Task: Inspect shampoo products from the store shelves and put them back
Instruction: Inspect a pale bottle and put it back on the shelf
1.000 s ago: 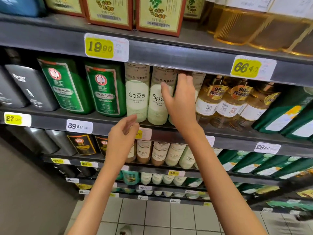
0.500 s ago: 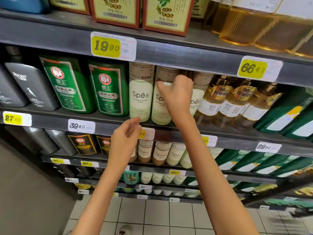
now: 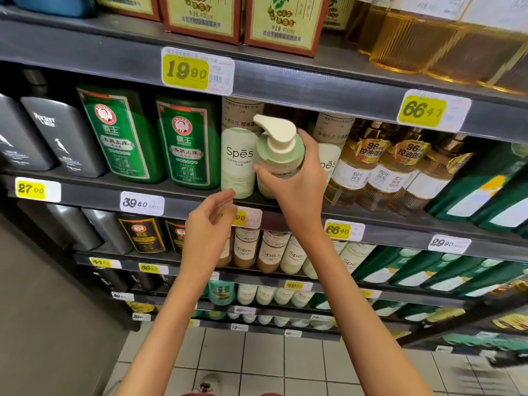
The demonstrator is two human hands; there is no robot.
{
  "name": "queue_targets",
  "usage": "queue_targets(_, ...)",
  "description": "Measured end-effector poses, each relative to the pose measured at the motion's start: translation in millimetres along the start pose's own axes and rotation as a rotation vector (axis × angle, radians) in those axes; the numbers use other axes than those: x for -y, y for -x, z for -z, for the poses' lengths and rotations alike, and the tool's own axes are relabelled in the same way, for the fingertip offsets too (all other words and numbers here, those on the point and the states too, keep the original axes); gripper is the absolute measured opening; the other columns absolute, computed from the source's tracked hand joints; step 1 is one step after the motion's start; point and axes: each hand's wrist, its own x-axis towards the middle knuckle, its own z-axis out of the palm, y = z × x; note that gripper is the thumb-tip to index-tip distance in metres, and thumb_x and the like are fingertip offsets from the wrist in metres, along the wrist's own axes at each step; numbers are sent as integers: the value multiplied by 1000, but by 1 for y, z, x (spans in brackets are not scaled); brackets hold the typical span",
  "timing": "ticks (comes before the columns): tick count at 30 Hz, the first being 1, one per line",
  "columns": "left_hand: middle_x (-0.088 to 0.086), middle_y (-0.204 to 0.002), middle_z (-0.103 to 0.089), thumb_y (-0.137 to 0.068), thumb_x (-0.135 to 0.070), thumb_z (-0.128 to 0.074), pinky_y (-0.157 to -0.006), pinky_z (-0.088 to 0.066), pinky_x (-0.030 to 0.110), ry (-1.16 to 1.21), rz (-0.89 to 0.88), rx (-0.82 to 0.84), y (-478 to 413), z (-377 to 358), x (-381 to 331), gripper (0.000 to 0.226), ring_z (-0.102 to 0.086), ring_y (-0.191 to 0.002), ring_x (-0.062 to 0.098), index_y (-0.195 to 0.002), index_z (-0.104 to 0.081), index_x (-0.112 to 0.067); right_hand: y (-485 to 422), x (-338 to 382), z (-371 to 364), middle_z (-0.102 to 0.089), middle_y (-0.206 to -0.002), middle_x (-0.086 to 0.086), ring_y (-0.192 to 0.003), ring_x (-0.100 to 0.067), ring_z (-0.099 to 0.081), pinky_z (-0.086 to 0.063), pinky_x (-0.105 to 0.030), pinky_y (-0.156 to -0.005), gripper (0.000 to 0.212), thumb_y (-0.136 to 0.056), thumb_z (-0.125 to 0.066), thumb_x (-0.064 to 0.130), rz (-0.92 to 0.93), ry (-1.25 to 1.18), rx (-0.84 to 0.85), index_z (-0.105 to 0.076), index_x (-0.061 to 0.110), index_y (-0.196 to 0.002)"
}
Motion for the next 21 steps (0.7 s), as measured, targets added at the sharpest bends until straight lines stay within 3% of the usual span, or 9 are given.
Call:
queue_targets(4,-8,-121,-60,-90,-25,-55,-91,-42,7,24,-4,3,18,-4,1,36,-54,-114,-1,-125,-55,-17,17,6,14,-60,-110,3,-102,-4,-55,-45,-15,-88,67,-64,-85,29,57,-79,-56,-53,9,-120)
queue_targets(6,-13,-122,-59,-81,-45,-56,-95,-42,15,8,-11,39,30,-9,2,51,-52,-116,-3,-126,-53,-23,21,12,22,-65,-103,6,-96,-7,-62,-52,-21,-81,59,-63,-82,37,-11,-220,-45,-55,17,-112)
queue_targets(9,-31,-104,-61,-67,-44,-73,-77,-44,5,-9,48,136,53,-19,8,52,-56,-99,-14,-114,-48,-47,26,17,27,-72,-93,5,-87,-9,-70,-55,-23,-69,45,-65,-81,32,-303,-464,70,-60,16,-101)
queue_targets(11,-31,-97,-62,-52,-44,-76,-67,-42,0,-66,78,145,68,-26,14,66,-57,-91,-16,-109,-43,-52,35,14,27,-73,-95,0,-86,-14,-71,-56,-24,-69,36,-74,-78,22,-485,-578,131,-63,11,-104)
queue_targets(14,-23,-98,-61,-49,-44,-80,-65,-42,-1,-129,128,104,80,-32,22,69,-58,-90,-11,-106,-42,-48,46,6,27,-73,-99,-6,-88,-19,-71,-58,-29,-73,30,-81,-73,20,-603,-585,183,-64,9,-108)
queue_targets(17,-26,-86,-62,-56,-32,-82,-60,-41,-1,-134,161,110,83,-30,25,51,-58,-80,-15,-94,-50,-39,46,-5,34,-73,-99,-2,-92,-16,-70,-56,-30,-78,33,-81,-71,30,-663,-562,302,-66,14,-110)
queue_targets(19,-24,-81,-67,-58,-30,-80,-59,-43,1,-2,195,187,84,-26,23,42,-61,-78,-15,-91,-56,-36,47,-15,40,-73,-104,1,-99,-14,-68,-54,-29,-83,42,-76,-71,41,-718,-631,429,-67,19,-111)
queue_targets(21,-16,-87,-72,-54,-42,-80,-65,-48,7,195,254,330,85,-19,21,48,-66,-84,-5,-96,-60,-30,51,-23,44,-71,-110,-3,-105,-16,-66,-53,-32,-89,43,-70,-75,47,-815,-812,547,-72,21,-105)
